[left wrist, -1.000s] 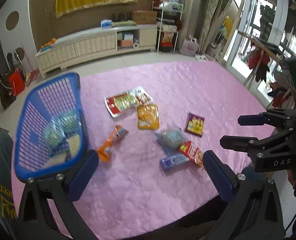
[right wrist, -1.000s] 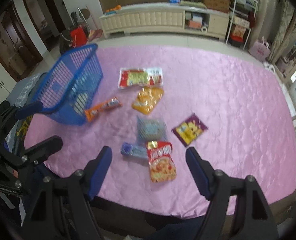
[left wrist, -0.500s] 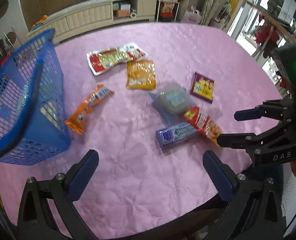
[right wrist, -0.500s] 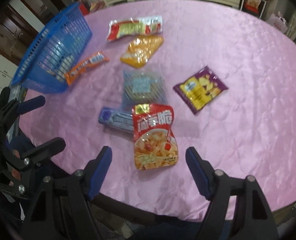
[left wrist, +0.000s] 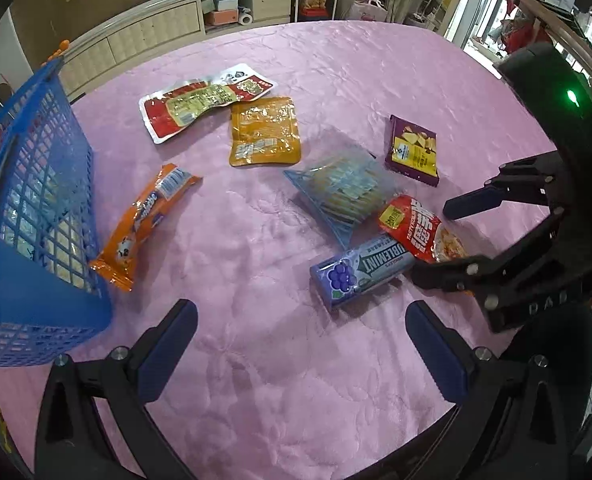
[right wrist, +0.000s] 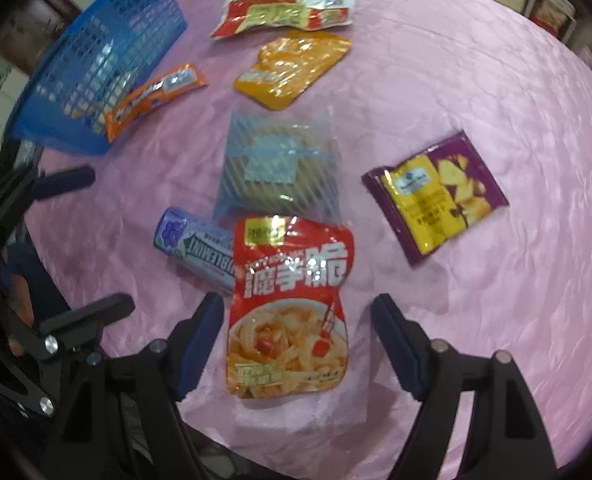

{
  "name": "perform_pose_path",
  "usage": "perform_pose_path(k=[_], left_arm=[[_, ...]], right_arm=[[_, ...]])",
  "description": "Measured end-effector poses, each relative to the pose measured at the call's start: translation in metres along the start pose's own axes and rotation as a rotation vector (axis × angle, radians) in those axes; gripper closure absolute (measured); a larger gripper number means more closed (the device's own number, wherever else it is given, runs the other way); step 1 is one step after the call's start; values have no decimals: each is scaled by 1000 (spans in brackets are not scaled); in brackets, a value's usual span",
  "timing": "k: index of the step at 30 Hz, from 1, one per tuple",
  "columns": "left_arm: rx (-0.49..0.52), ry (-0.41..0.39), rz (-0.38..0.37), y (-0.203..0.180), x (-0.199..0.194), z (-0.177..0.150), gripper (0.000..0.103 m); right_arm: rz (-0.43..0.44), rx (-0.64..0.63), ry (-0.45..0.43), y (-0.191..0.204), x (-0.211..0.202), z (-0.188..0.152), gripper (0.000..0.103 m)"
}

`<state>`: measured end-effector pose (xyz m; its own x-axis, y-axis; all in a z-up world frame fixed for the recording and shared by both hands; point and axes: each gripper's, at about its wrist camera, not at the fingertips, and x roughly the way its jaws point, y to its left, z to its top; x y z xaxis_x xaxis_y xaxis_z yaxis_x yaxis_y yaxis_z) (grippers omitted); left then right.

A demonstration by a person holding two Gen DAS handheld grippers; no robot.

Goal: Organize snacks
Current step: 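Withdraw both tools from the basket toward the remaining snacks, then close the right tool on the red tube snack pack while the left tool grasps the blue Doublemint gum box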

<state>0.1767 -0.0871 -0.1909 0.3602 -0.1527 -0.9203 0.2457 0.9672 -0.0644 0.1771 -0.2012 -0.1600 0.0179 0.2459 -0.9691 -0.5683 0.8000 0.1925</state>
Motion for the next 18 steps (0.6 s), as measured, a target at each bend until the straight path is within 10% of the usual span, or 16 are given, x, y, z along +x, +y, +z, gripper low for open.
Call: perform_pose_path(k=[9,13,18], left_arm=[[39,-3,7,-4,-3,-7,0],[52,-15,5,-1,-12,-6,0],[111,-31,3,-6,-24,-2,0]], right_arm=[[-71,-65,16,20,2,-8,53],[-37,-38,0,19,1,-8,92],[-20,18,-45,5,-12,-12,92]])
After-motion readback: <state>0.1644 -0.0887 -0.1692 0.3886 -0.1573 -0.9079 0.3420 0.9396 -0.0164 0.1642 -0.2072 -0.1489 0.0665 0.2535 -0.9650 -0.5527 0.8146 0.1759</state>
